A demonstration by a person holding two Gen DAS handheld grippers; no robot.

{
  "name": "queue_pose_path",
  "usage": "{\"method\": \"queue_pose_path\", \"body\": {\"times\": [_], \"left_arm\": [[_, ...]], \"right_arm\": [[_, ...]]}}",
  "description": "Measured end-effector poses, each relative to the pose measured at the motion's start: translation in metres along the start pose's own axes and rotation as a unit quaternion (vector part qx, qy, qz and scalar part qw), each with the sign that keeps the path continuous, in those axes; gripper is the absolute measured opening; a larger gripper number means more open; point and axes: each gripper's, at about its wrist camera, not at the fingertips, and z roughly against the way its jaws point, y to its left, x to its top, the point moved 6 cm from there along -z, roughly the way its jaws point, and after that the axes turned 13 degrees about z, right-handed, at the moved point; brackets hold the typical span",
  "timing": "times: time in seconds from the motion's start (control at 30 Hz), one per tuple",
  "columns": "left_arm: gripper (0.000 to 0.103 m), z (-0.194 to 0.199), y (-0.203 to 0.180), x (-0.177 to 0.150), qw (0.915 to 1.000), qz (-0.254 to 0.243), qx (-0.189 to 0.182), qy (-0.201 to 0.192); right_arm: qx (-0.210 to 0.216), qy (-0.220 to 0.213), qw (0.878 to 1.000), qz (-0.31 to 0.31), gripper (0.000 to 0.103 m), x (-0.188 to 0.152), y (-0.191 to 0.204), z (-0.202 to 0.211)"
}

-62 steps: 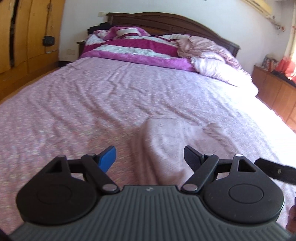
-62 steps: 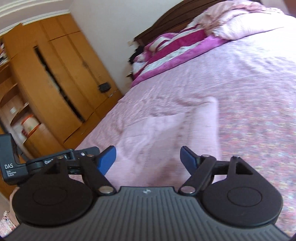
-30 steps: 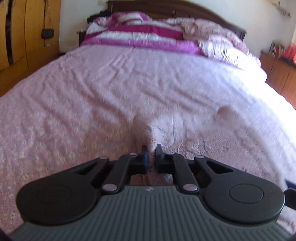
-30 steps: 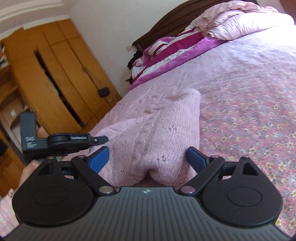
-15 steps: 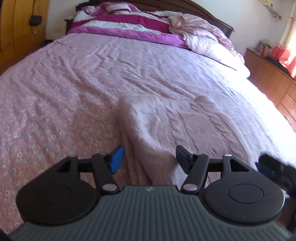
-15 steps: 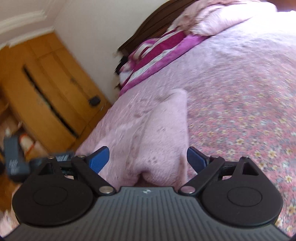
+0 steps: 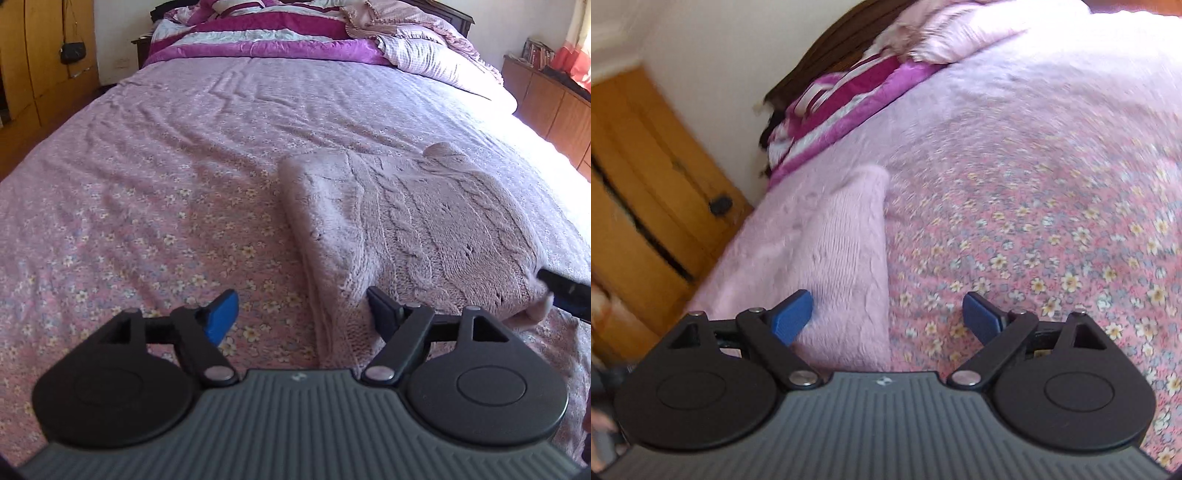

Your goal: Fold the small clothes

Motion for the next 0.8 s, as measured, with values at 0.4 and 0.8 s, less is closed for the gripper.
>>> {"method": "queue_pose_path", "body": {"times": [0.4, 0.8], "left_arm": [[0.076, 0.014, -0.004, 0.011, 0.9974, 0.051, -0.050, -0.002], [0.078, -0.025, -0.005, 0.013, 0.9867, 0.129, -0.091, 0.041]], "right_arm": [[0.065, 0.017, 0.997, 0.036, 0.094, 0.009, 0.003, 0.005], [0.165, 0.070, 0.983, -0.046, 0.095, 0.036, -0.007, -0.040]]}}
